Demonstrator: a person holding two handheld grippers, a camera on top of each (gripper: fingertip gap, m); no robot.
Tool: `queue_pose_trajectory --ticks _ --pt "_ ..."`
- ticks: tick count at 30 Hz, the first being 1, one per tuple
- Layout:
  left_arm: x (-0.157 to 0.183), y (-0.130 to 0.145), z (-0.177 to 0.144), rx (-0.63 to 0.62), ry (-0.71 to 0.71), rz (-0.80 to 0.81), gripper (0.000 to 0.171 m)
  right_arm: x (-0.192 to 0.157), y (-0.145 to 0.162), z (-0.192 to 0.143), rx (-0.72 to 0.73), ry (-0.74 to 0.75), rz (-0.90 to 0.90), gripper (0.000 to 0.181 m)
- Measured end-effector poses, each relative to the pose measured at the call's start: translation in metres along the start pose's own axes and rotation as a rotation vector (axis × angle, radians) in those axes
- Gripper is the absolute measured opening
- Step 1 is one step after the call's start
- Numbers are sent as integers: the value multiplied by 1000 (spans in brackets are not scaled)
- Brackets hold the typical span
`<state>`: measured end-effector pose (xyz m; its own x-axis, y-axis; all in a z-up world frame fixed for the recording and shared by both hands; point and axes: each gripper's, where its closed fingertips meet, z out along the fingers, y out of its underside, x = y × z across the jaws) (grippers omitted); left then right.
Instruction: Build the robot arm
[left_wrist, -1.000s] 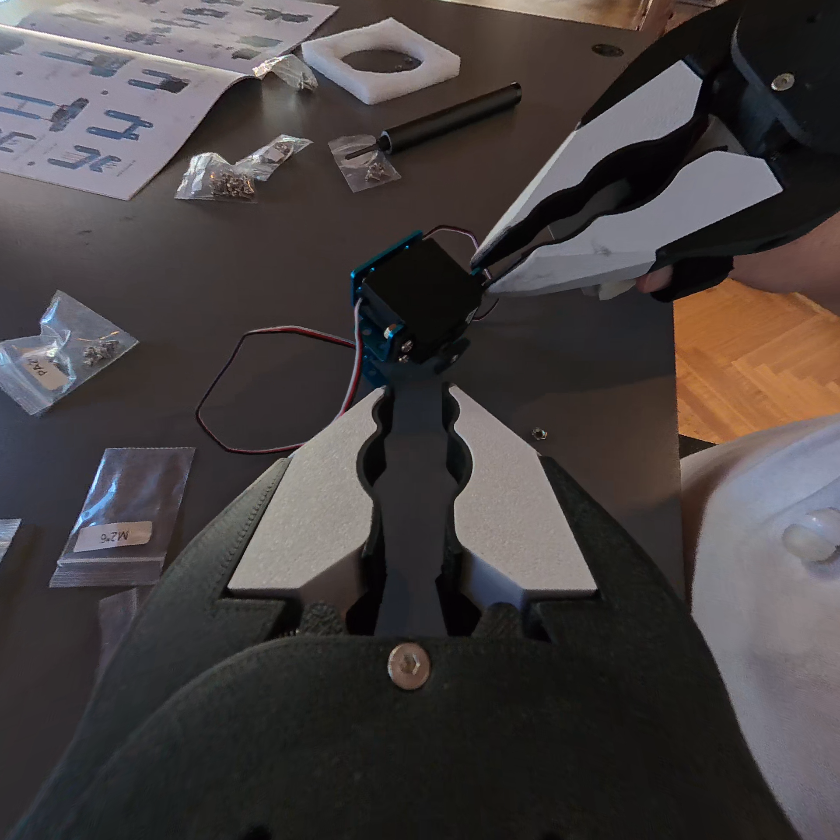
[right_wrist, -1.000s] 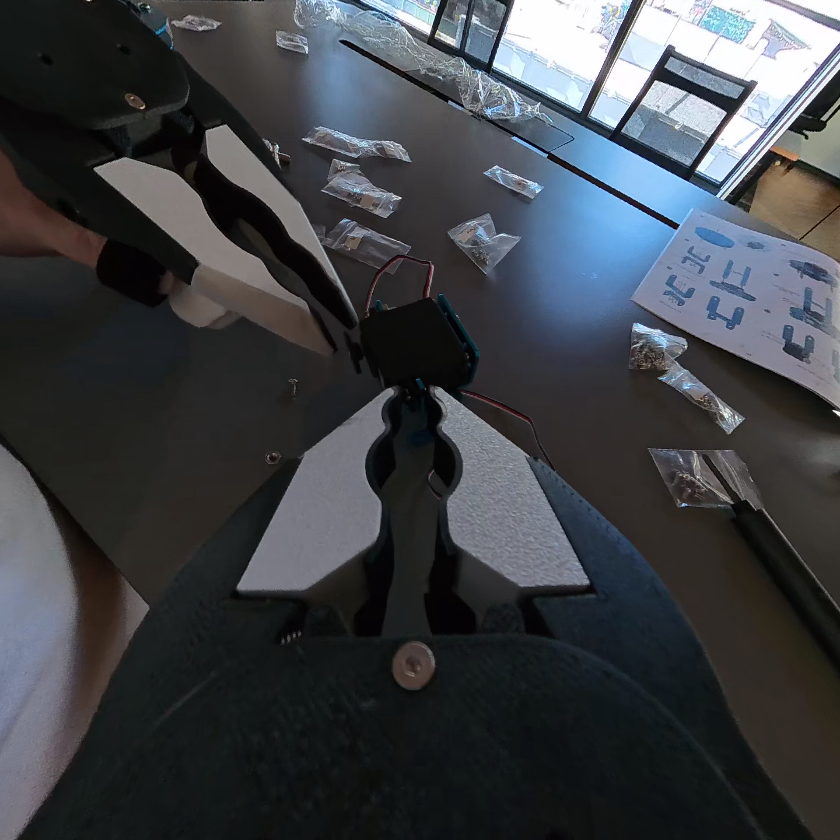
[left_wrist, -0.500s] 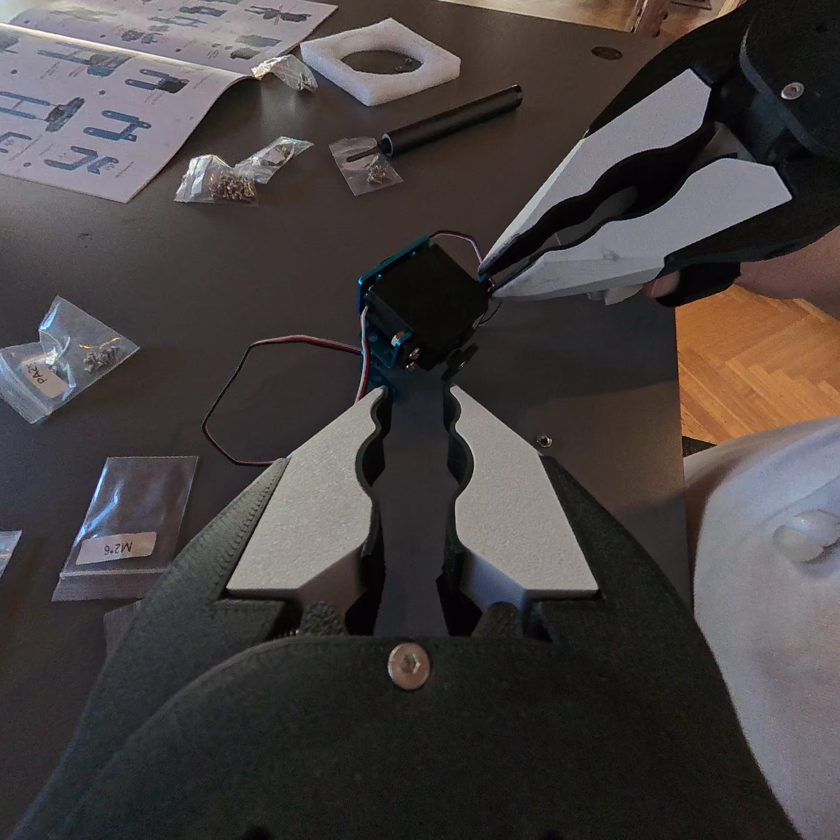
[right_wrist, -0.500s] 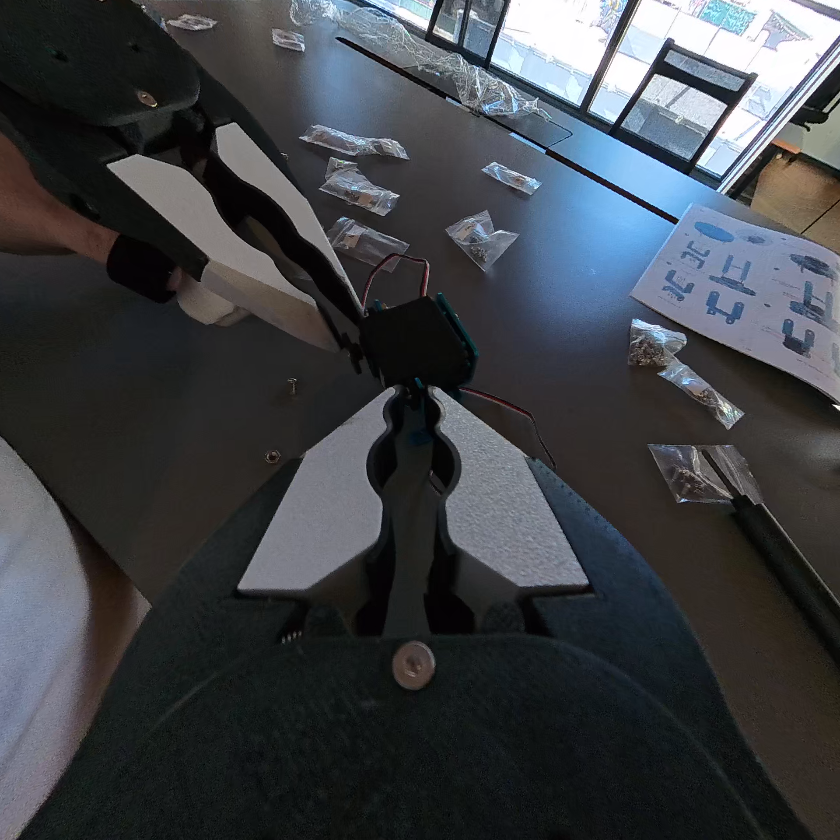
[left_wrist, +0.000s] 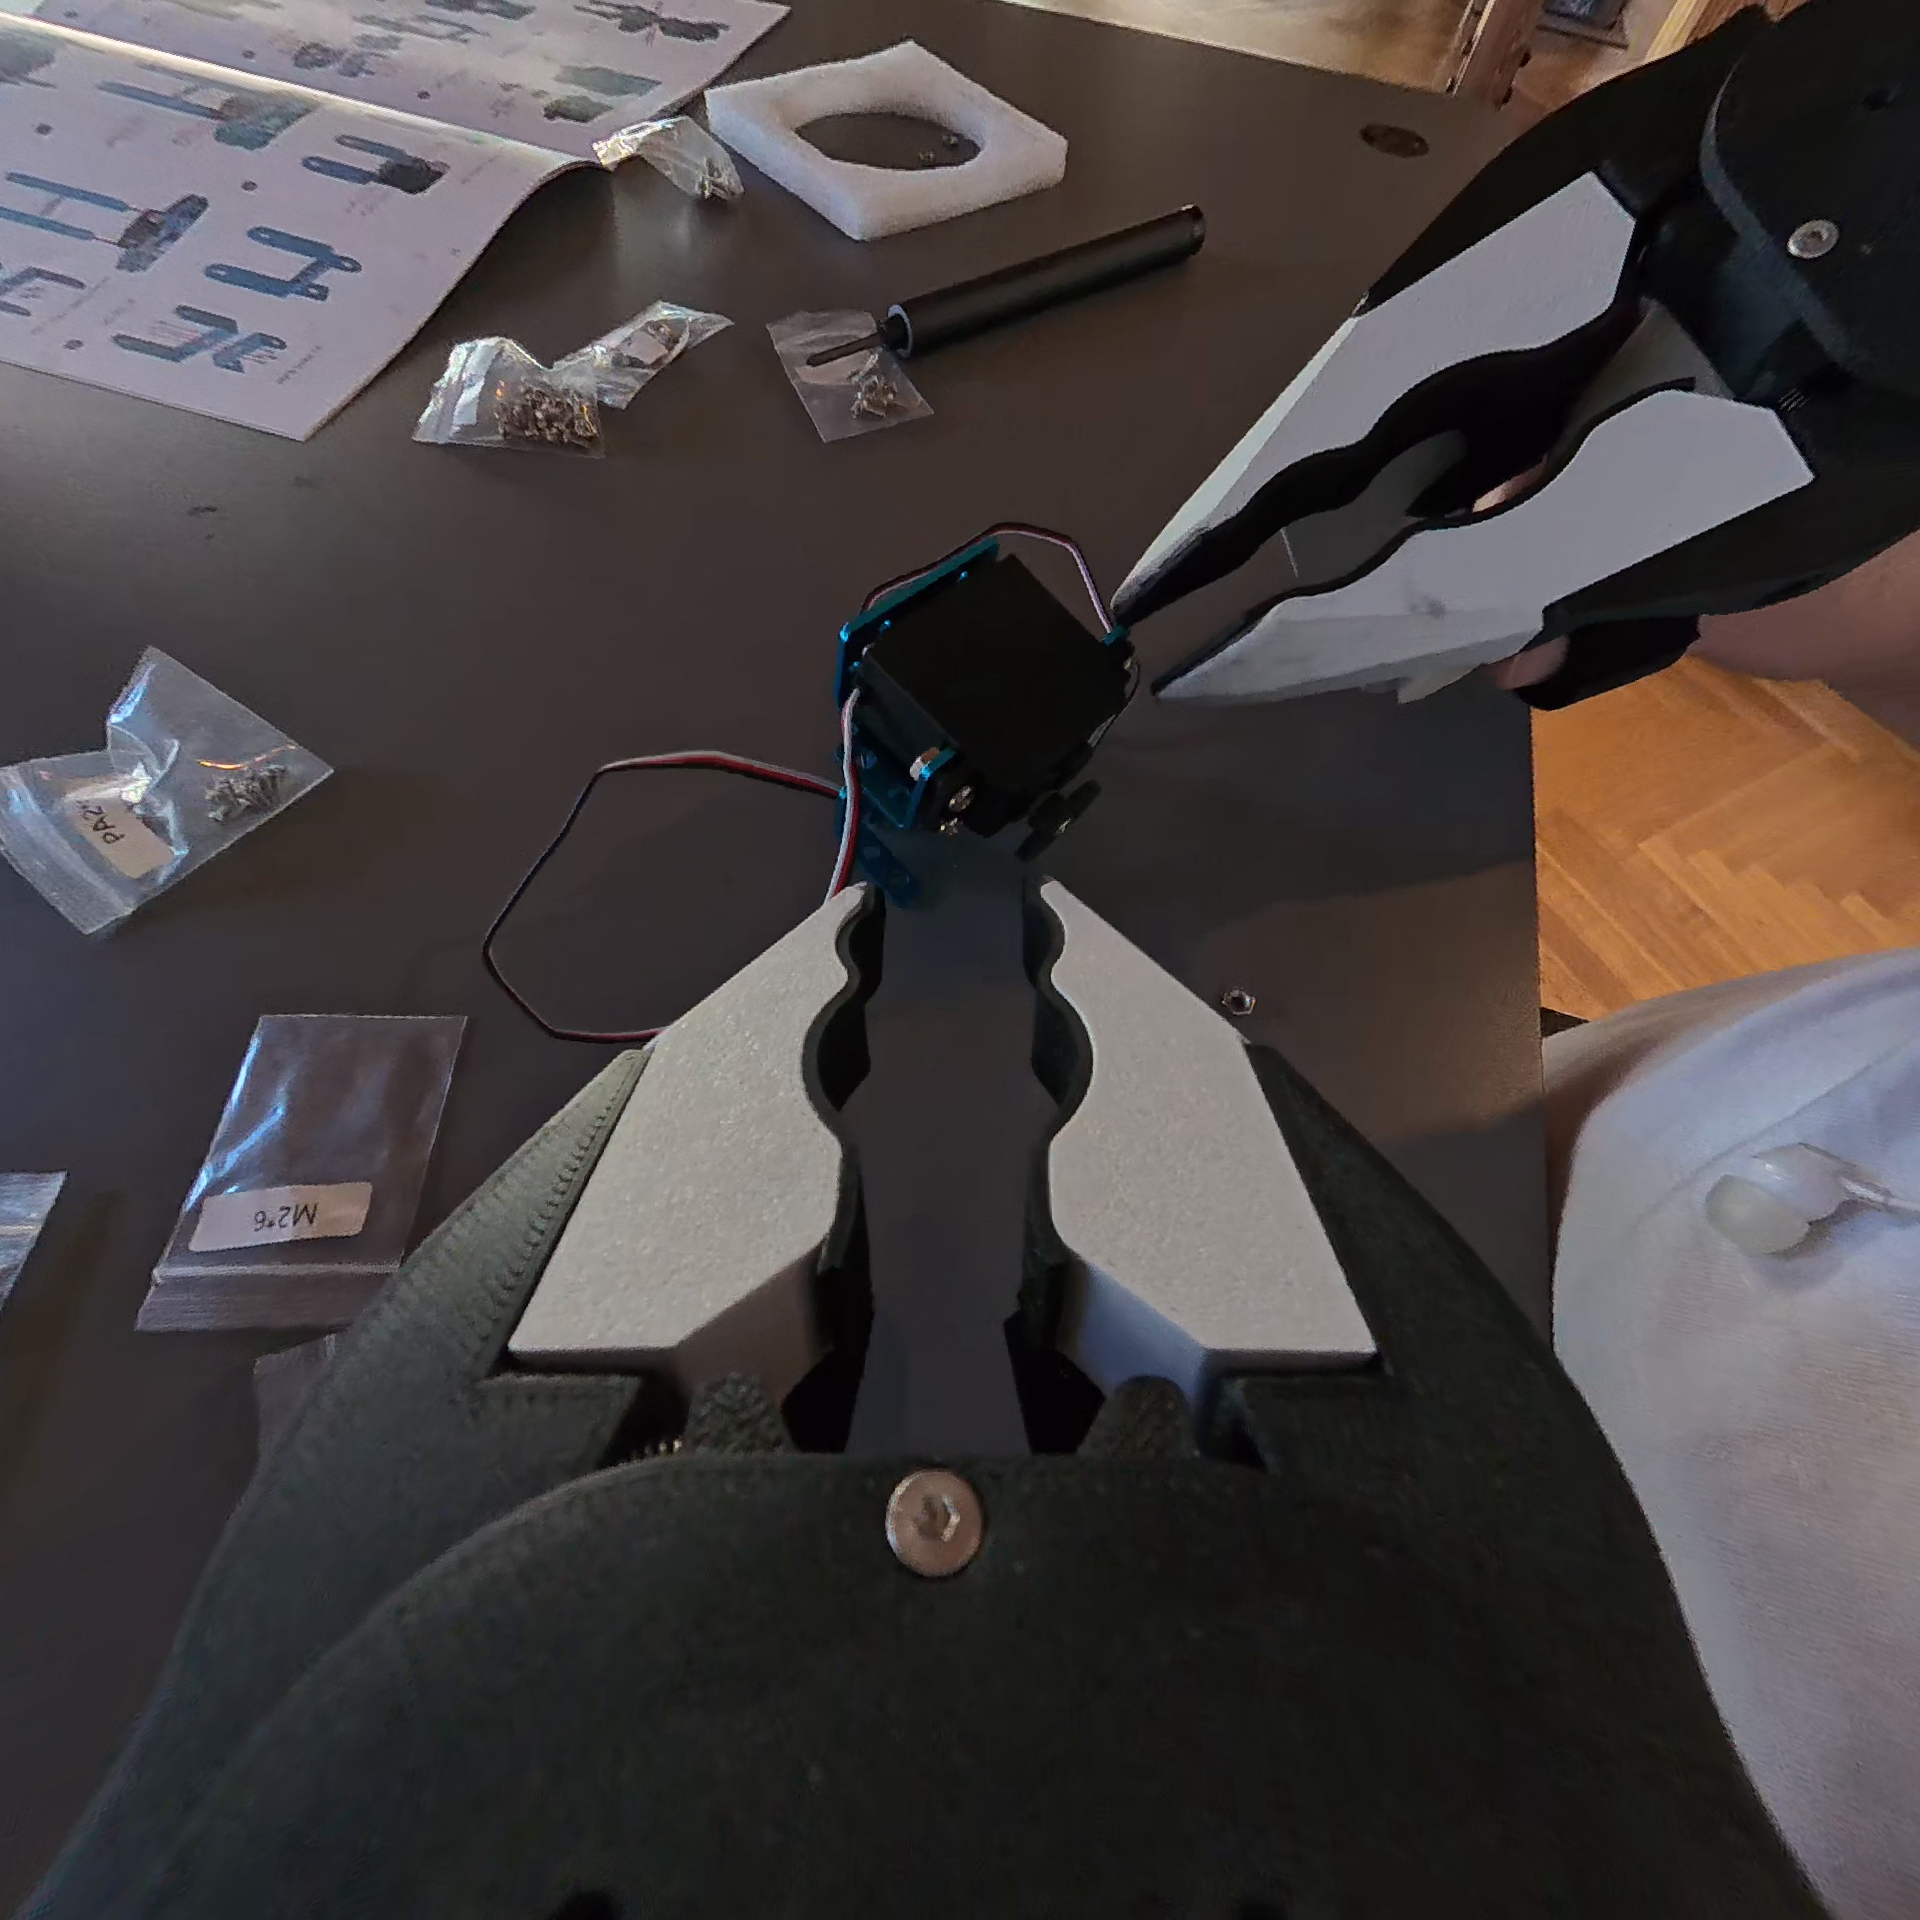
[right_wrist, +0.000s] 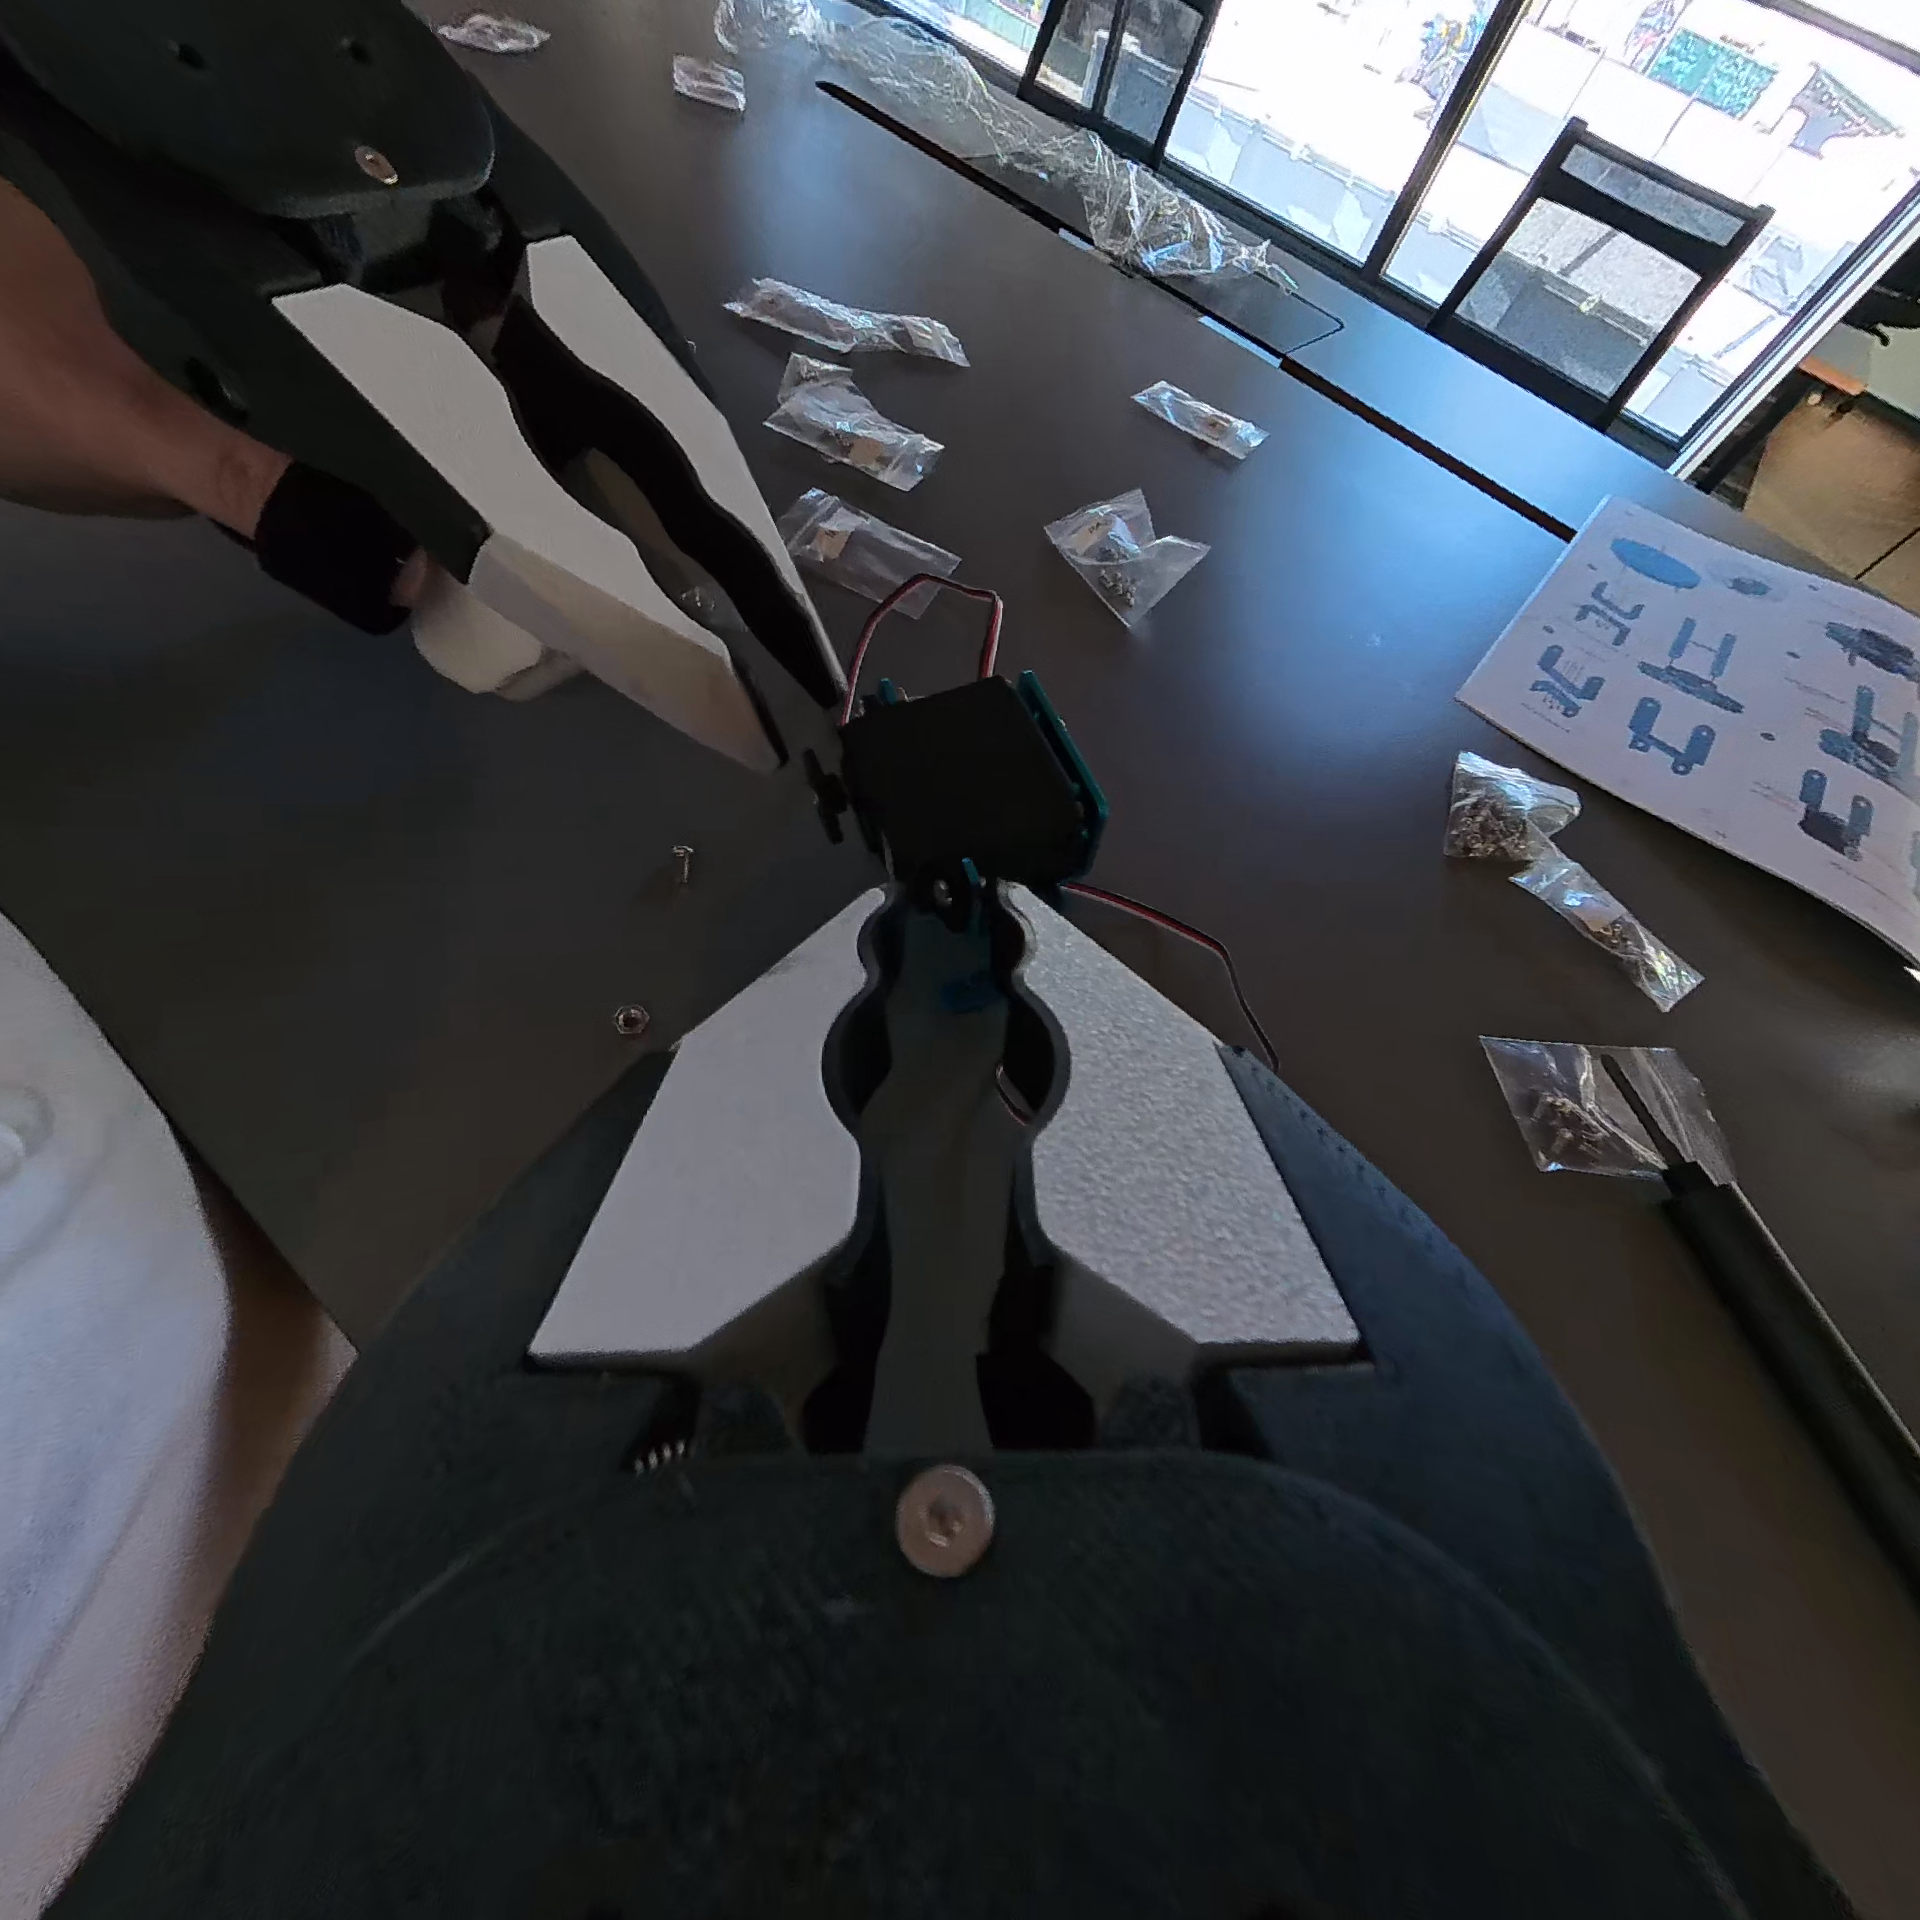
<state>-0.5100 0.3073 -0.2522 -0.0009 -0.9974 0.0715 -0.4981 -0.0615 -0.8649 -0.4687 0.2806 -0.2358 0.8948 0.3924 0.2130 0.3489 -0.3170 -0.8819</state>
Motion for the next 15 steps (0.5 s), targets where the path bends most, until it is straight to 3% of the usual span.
queue_pose_trajectory --ticks 3,6,11,15 --pt "4 -3 3 2 21 22 35 0 1 0 2 -3 -6 16" --pt "0 -6 1 -8 7 81 31 1 3 0 -2 -3 -18 16" --pt "3 -16 -6 39 50 75 39 2 -2 -4 23 -54 -71 33" --pt "6 -8 3 12 27 115 44 4 -6 0 49 -102 -119 41"
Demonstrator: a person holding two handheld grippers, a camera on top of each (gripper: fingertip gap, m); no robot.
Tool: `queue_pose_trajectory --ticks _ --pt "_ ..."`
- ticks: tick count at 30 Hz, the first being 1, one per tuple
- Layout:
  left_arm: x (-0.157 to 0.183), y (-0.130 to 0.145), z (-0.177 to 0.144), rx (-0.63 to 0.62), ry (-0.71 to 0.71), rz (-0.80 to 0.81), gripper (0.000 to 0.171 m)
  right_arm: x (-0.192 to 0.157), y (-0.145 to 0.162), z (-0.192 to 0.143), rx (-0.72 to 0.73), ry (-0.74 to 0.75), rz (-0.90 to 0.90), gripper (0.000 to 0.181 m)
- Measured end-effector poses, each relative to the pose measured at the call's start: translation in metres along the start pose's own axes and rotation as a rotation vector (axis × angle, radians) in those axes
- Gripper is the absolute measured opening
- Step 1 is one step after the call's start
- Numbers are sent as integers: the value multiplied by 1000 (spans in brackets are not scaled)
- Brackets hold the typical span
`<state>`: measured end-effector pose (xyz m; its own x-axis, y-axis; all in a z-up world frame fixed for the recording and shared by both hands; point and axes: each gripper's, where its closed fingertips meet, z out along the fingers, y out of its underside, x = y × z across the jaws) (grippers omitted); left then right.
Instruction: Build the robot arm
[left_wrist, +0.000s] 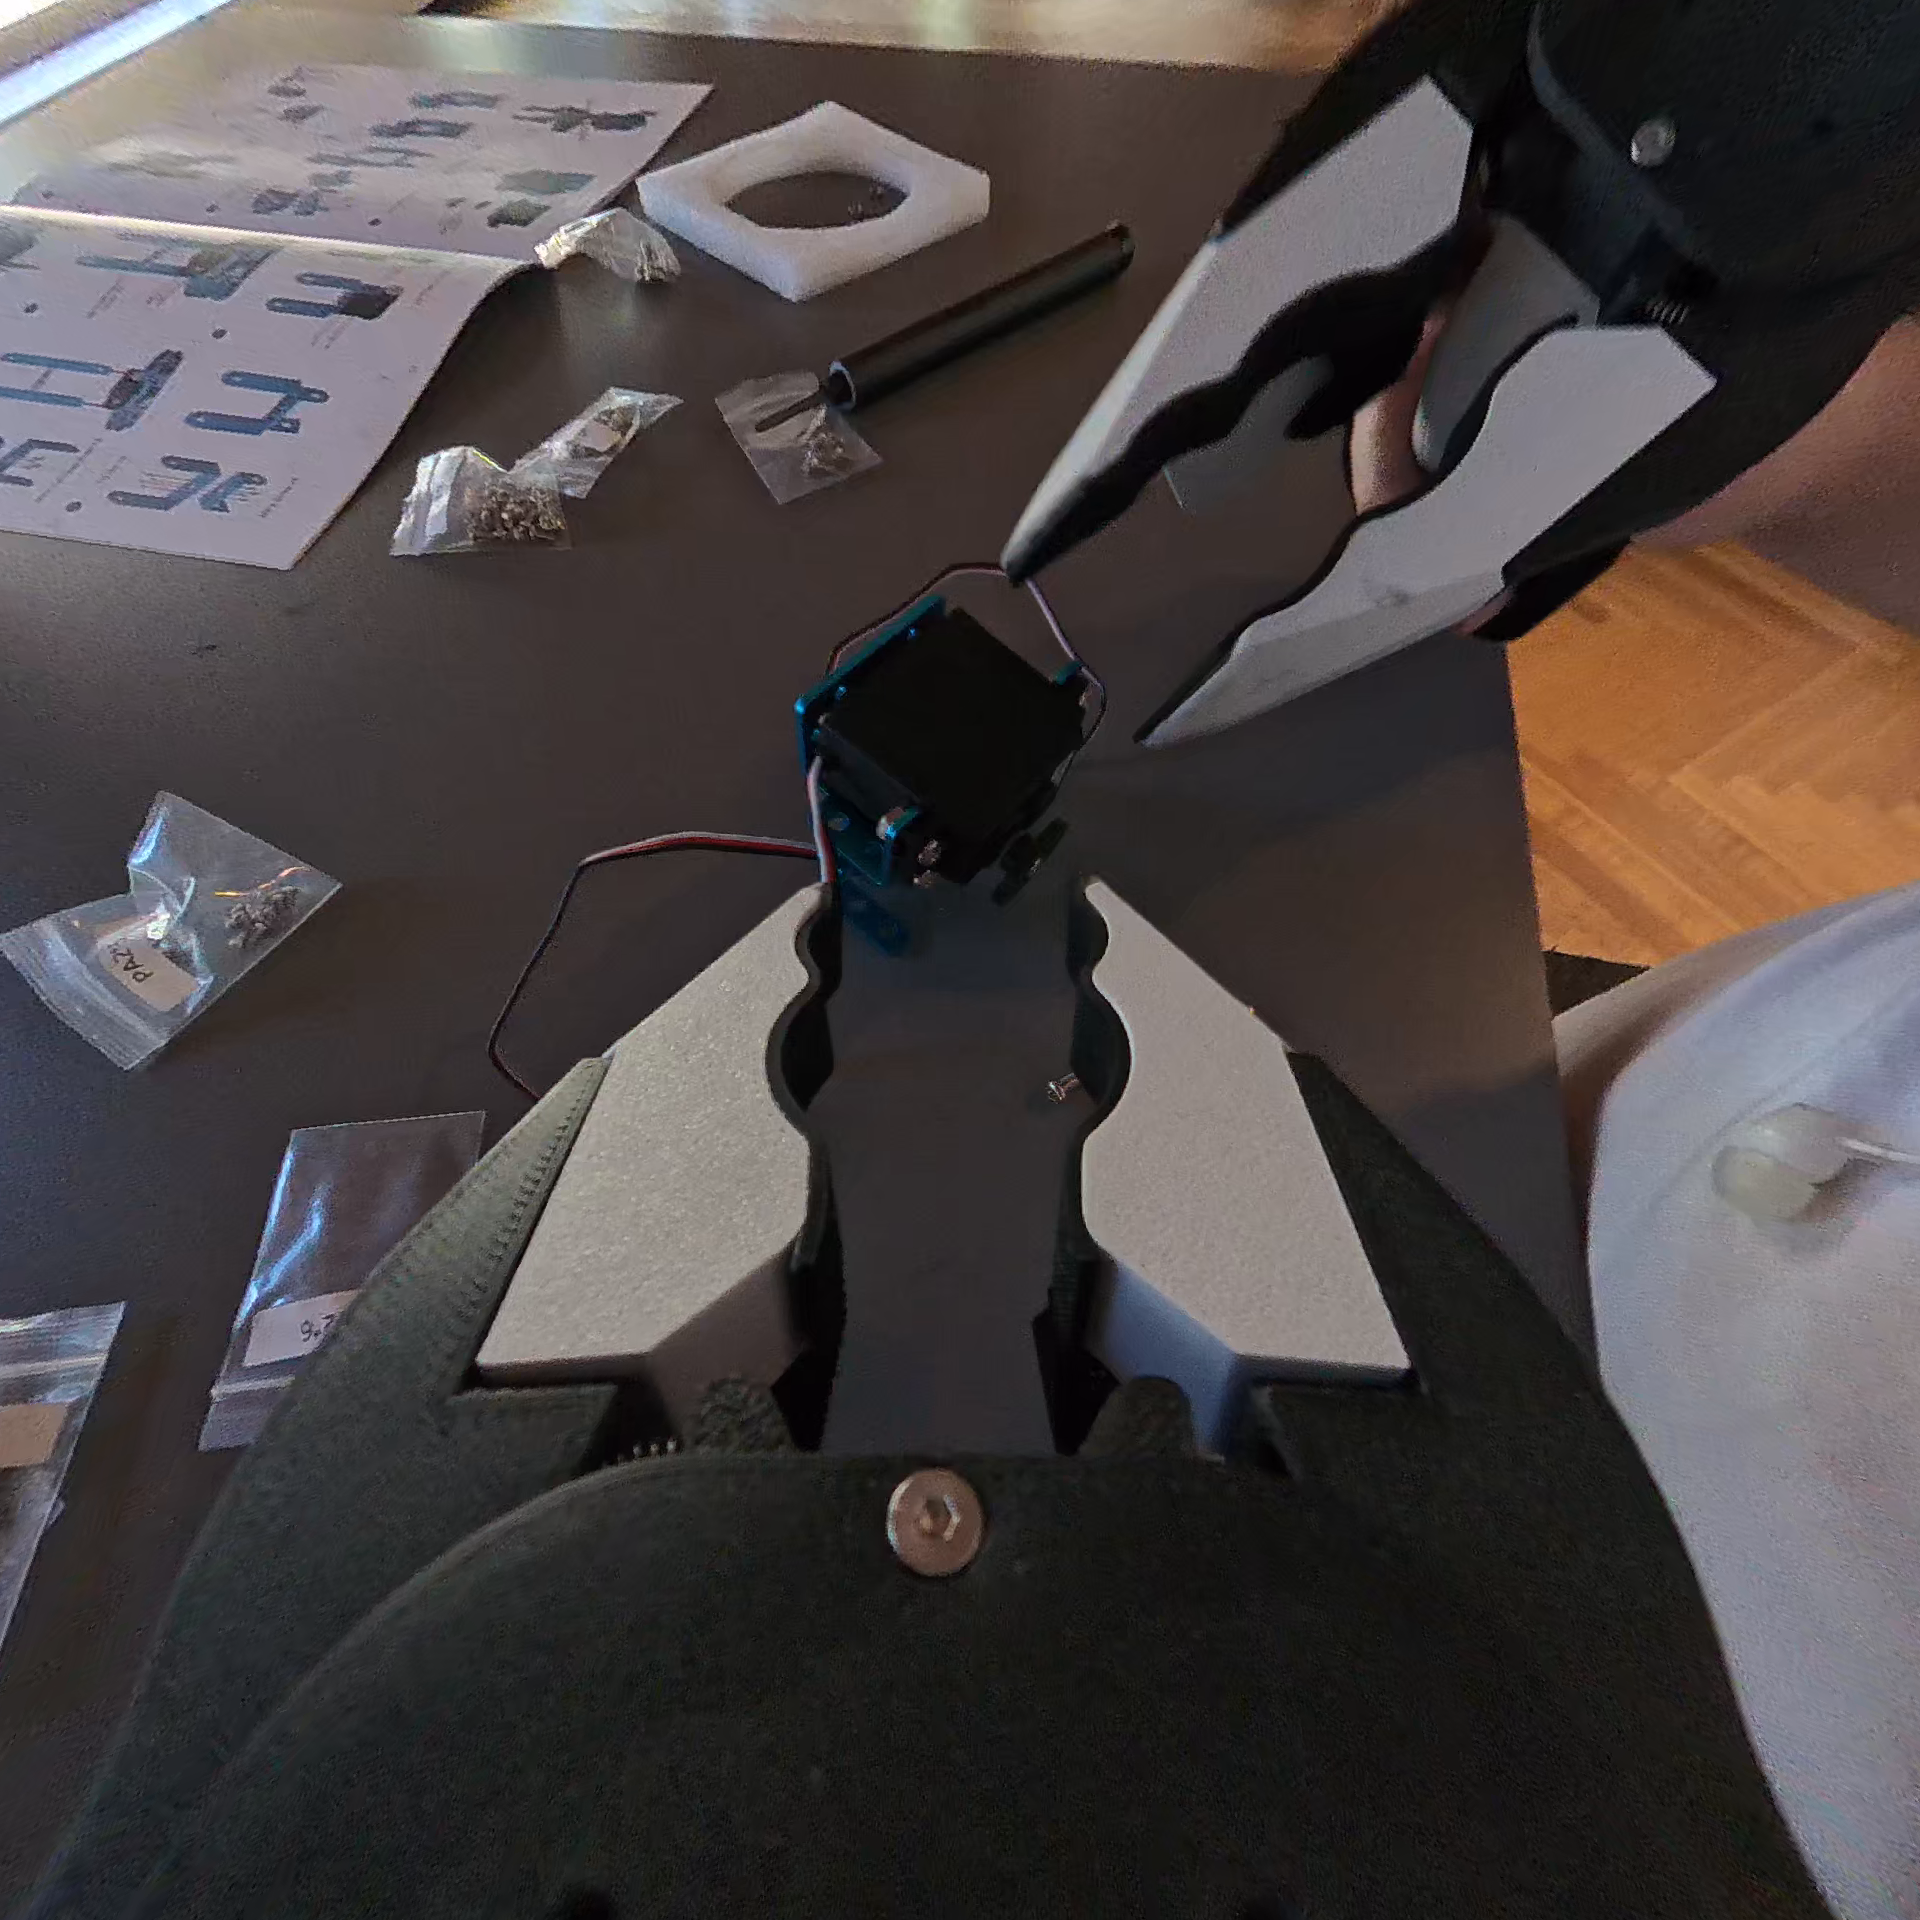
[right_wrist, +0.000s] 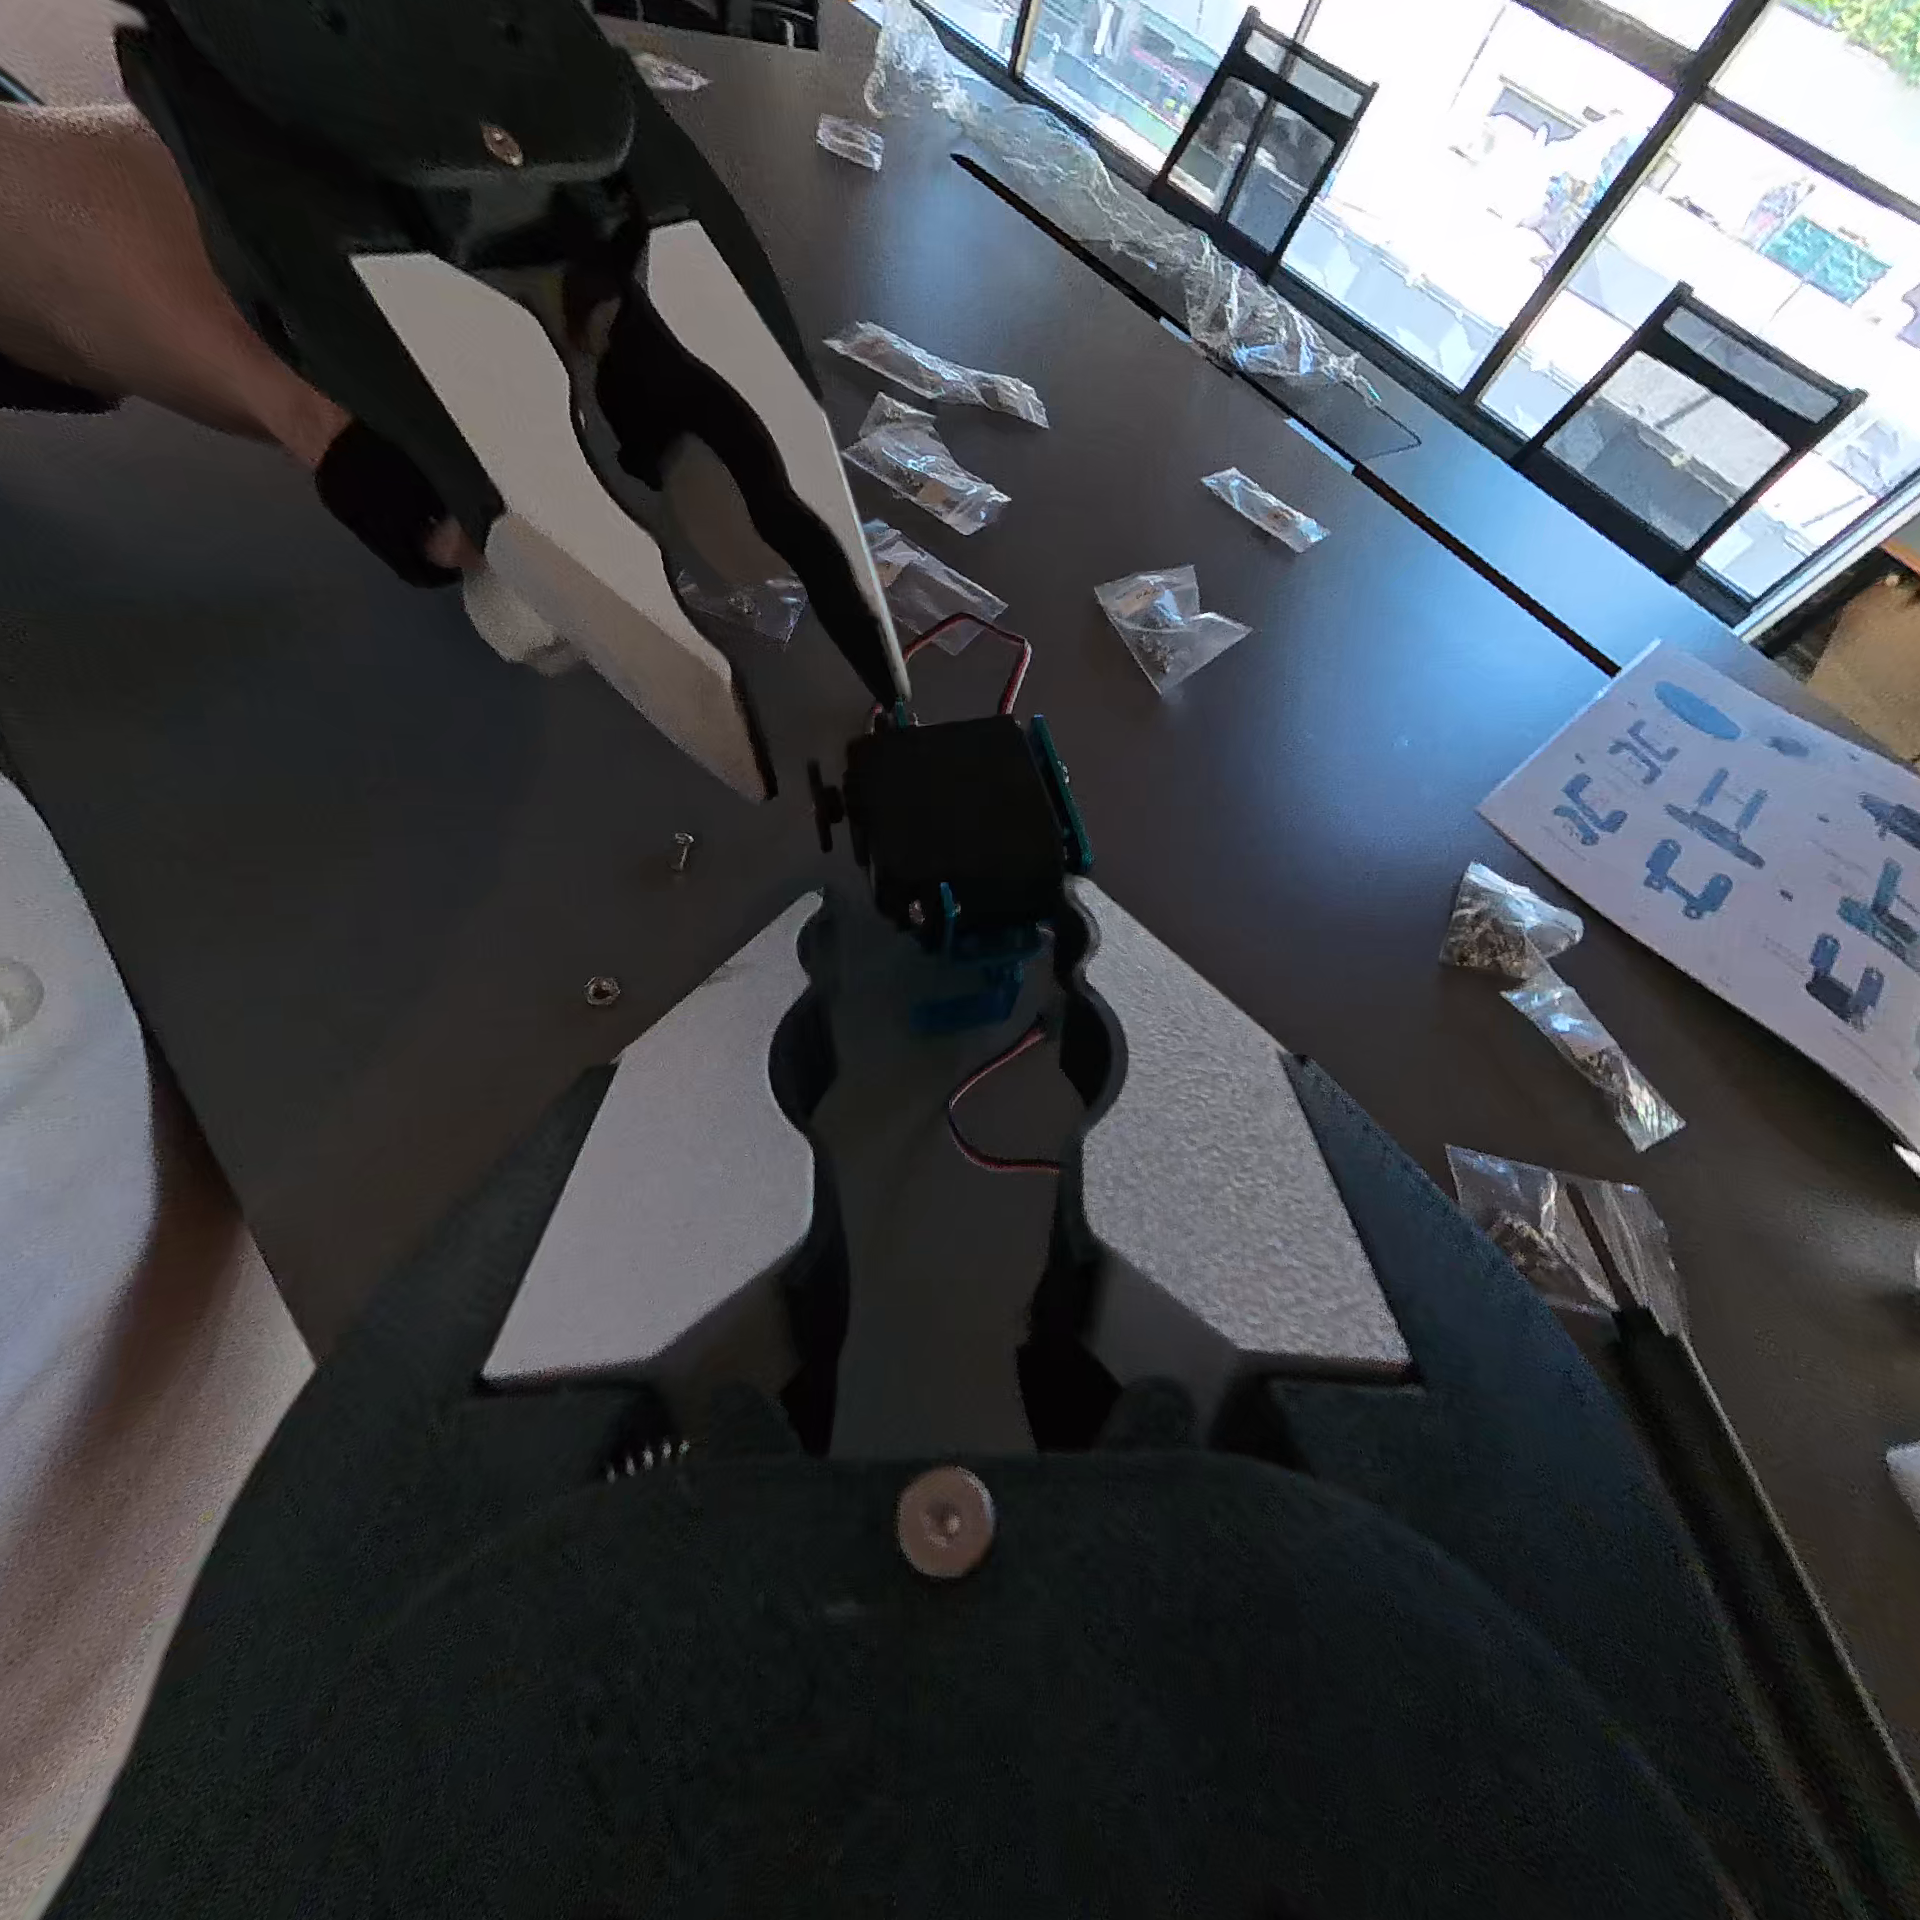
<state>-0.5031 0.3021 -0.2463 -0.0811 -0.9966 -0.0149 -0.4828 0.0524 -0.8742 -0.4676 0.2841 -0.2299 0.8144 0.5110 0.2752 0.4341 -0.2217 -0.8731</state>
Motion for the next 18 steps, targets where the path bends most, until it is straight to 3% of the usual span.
queue_pose_trajectory --ticks 7,18 --pt "-4 -1 6 -28 18 103 53 3 -1 9 2 -24 -46 47" --pt "-6 -3 7 -62 42 187 46 2 0 11 16 -25 -28 47"
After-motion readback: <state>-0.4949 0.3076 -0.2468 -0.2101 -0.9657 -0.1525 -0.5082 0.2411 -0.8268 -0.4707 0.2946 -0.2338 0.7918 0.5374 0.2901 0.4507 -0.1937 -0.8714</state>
